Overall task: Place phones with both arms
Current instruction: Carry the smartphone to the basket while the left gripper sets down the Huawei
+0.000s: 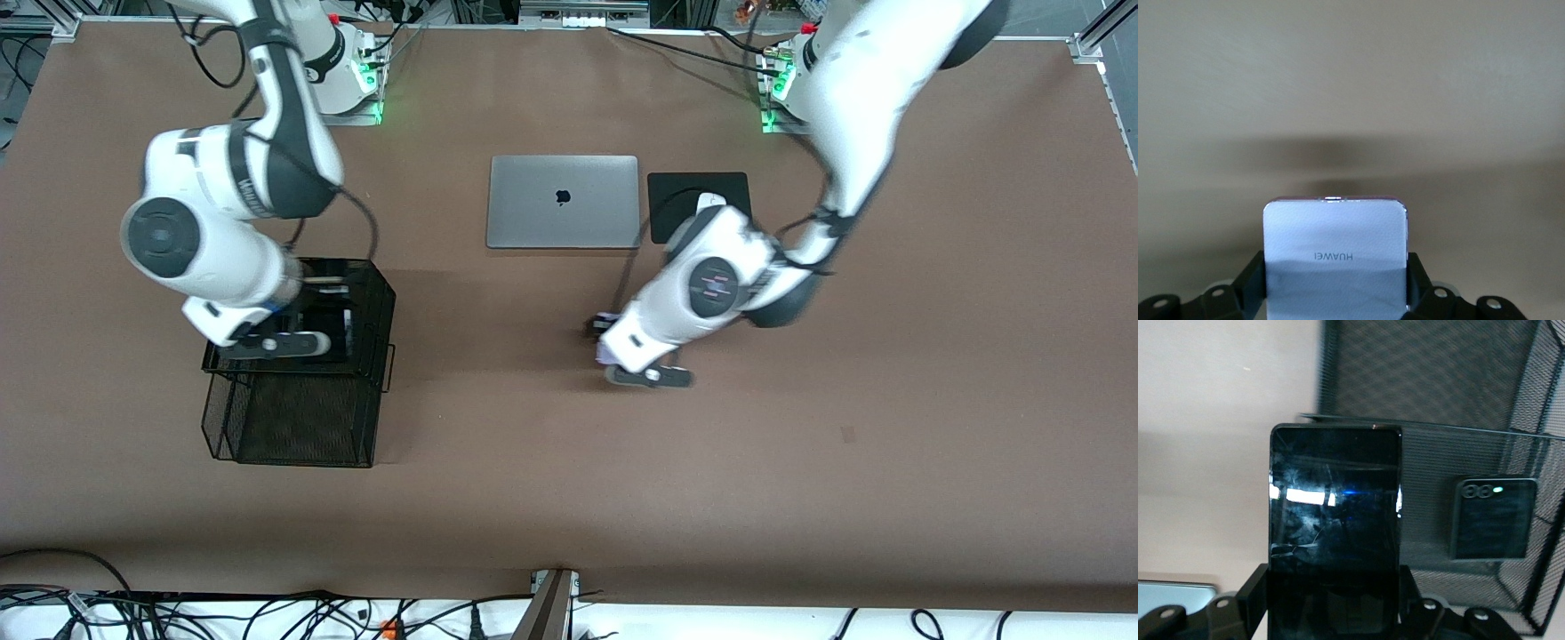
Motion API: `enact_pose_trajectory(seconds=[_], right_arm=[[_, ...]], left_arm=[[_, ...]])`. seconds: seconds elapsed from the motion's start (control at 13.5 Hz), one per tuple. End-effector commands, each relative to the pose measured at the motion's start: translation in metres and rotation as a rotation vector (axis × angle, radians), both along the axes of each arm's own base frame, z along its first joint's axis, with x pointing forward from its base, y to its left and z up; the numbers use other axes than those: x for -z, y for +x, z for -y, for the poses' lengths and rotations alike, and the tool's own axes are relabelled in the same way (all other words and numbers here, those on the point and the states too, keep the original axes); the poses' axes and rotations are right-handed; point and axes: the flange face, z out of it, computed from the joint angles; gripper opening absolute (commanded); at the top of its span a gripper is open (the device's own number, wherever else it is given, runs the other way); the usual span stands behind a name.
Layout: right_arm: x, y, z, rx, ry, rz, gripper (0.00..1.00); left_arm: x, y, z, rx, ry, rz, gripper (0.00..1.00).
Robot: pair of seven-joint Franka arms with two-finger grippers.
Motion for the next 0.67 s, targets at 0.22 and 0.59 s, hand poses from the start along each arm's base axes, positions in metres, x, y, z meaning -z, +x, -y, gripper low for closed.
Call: enact_pose_trajectory(seconds=[0.22,0.59], right_arm=[[0.059,-0.035,0.015,-0.025,0.032,0.054,0.00],[0.050,-0.027,0.012,-0.024,0.034,0.065,1.00]], left_arm=[[0.034,-0.039,0.068,-0.066,0.031,0.092,1.00],[-0.026,-0.010,0.022,-0.055,0.139,0.084,1.00]])
